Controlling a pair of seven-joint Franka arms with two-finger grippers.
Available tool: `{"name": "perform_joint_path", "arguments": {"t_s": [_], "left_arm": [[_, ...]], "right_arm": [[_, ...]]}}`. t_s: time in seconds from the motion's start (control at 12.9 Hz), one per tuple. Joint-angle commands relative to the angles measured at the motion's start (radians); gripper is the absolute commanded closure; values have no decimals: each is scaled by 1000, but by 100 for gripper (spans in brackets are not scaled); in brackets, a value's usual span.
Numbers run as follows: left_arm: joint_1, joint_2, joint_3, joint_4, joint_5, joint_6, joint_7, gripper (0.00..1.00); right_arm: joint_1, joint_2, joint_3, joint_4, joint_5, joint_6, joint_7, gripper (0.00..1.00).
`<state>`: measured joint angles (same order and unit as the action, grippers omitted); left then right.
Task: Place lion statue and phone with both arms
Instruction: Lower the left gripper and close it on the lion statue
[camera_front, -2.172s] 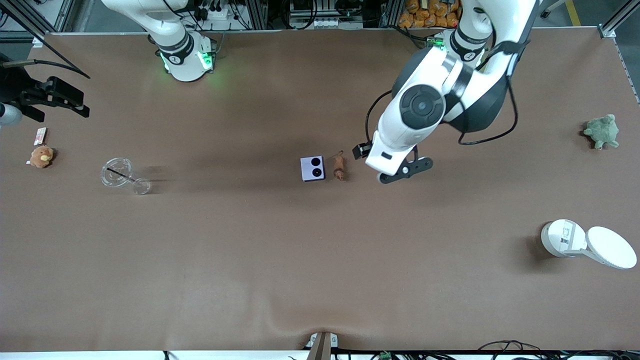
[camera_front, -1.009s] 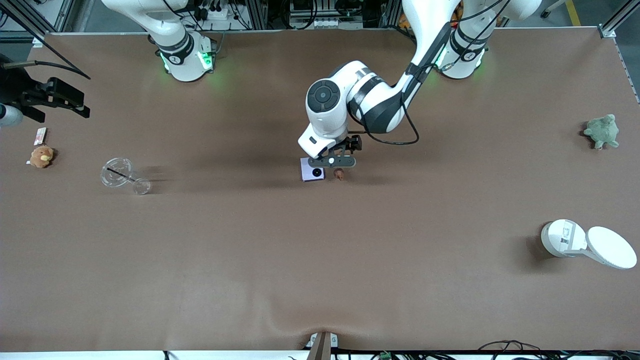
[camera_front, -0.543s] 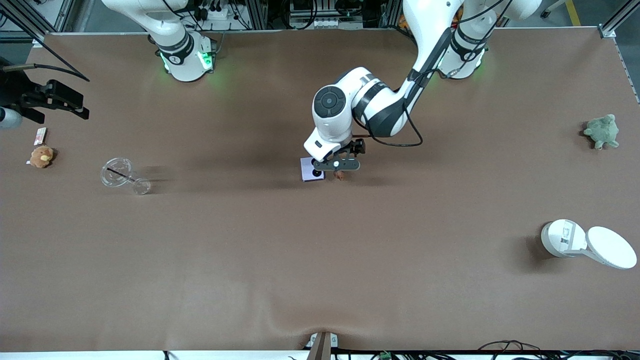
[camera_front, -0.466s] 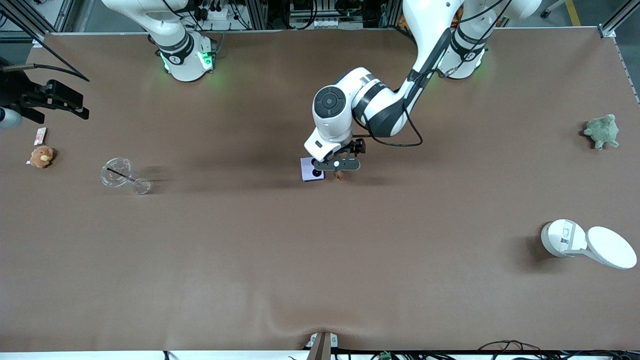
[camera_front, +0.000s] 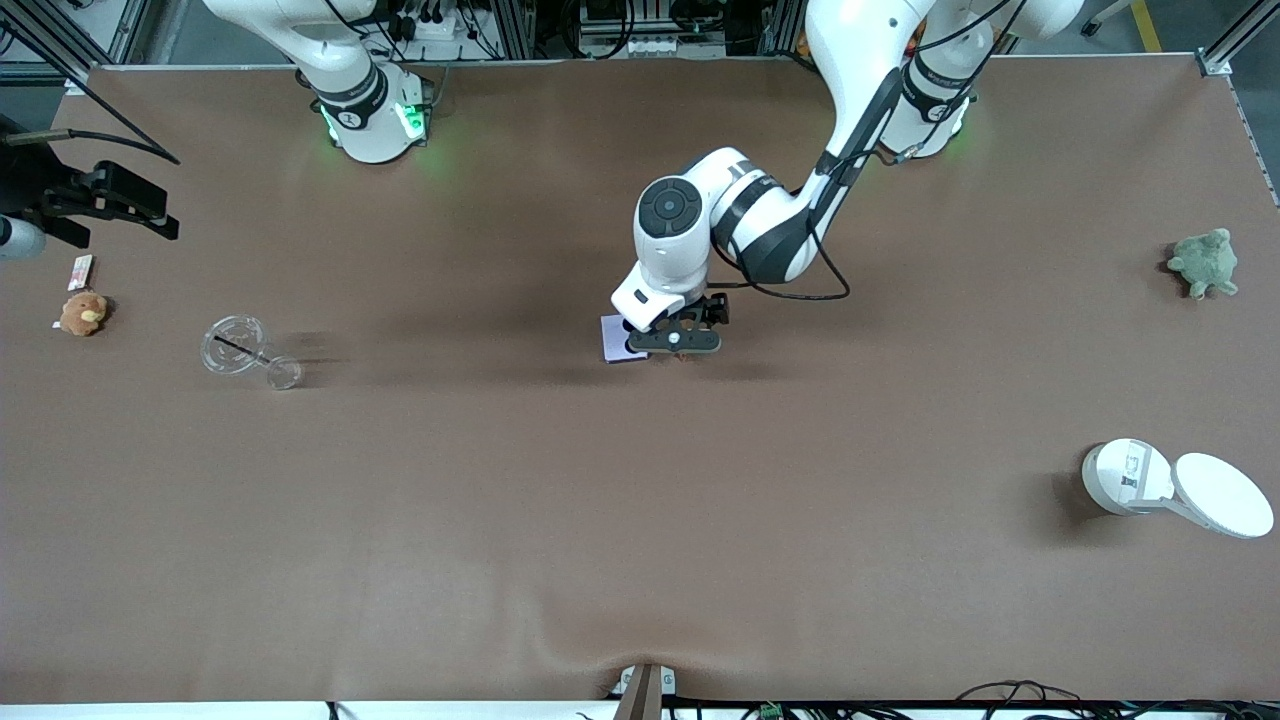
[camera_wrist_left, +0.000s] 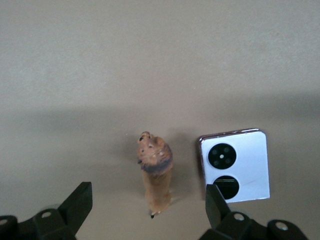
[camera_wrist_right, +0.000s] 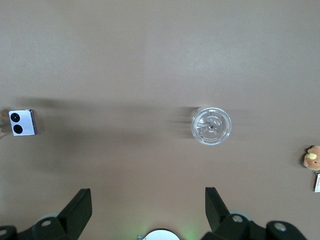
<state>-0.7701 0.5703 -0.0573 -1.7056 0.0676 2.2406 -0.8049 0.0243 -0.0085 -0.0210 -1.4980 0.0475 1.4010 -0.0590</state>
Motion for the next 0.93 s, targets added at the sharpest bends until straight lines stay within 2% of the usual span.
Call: {"name": "perform_joint_path", "arguments": {"t_s": [0.0,0.31,0.39,0.47,0.54,0.62,0.85], "left_arm": [[-5,28,1,-8,24,27,-13,0],[-8,56,2,-20,29,50,-16,0],[-6,56,2,-20,29,51,-17,8],[-5,57,2,-19,29,51,-17,41],[-6,59,2,-19,32,51,-17,81],[-6,59,2,-19,34,53,-26,100],[-12,71,2,1,55,54,-106,100]], "right_arm": [[-10,16,9,19,-2,-11,-12,0],[-12,24,9,16,-8,-11,-12,0],[-11,39,9,16,-14,-13,-13,0],[-10,50,9,16,-14,-13,-13,0],[-9,51,9,16,-14,-13,-13,0],[-7,51,9,18,-14,-13,-13,0],[0,74,9,12,-15,-39,-13,0]]}}
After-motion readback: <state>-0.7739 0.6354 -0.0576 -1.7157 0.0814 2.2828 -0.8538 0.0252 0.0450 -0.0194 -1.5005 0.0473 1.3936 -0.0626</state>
